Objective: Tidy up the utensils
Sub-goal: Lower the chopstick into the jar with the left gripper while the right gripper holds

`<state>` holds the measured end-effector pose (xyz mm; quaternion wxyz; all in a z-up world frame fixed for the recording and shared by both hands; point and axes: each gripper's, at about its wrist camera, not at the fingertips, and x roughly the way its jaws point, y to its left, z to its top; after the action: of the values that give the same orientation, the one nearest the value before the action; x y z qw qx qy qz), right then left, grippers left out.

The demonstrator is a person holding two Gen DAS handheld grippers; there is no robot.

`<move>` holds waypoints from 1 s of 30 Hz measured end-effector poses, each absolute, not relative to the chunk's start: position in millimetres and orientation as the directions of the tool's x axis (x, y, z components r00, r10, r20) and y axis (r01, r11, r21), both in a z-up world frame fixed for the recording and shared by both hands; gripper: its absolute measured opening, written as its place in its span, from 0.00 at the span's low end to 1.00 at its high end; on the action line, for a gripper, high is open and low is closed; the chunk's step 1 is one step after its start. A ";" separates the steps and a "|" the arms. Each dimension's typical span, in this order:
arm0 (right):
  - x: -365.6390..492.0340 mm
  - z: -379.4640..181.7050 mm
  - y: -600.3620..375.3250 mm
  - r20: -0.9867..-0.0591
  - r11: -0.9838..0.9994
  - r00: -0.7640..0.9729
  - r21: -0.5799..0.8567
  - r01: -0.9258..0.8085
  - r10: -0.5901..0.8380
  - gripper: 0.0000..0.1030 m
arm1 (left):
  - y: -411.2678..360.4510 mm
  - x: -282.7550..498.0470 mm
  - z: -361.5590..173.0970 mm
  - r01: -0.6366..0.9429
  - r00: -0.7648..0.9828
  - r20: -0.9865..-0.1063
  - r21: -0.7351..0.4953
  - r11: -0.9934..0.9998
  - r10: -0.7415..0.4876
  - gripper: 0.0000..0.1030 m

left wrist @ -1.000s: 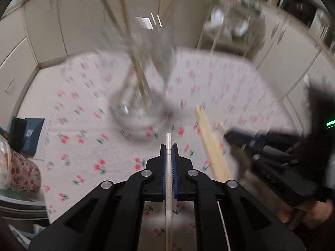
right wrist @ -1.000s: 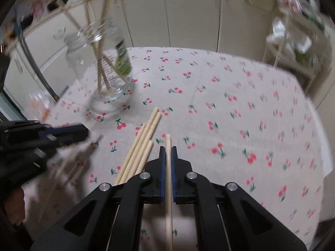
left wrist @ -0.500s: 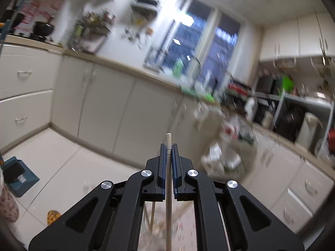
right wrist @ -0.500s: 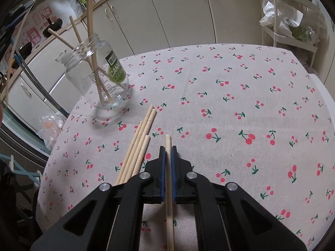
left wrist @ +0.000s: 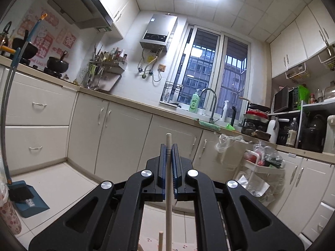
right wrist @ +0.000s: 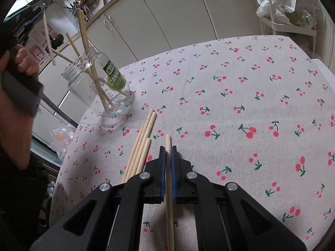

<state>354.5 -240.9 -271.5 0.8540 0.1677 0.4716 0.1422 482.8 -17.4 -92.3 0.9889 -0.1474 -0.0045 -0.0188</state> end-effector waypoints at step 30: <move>350.3 -274.2 -260.5 -0.686 0.819 0.543 0.574 -0.005 0.484 0.06 | -37.1 456.7 -161.3 0.066 0.989 -0.129 -0.075 0.995 -0.075 0.08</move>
<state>350.4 -260.5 -274.2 0.8380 0.2632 0.4551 0.1461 456.7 -37.1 -161.3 0.9966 -0.0355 0.0661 -0.0353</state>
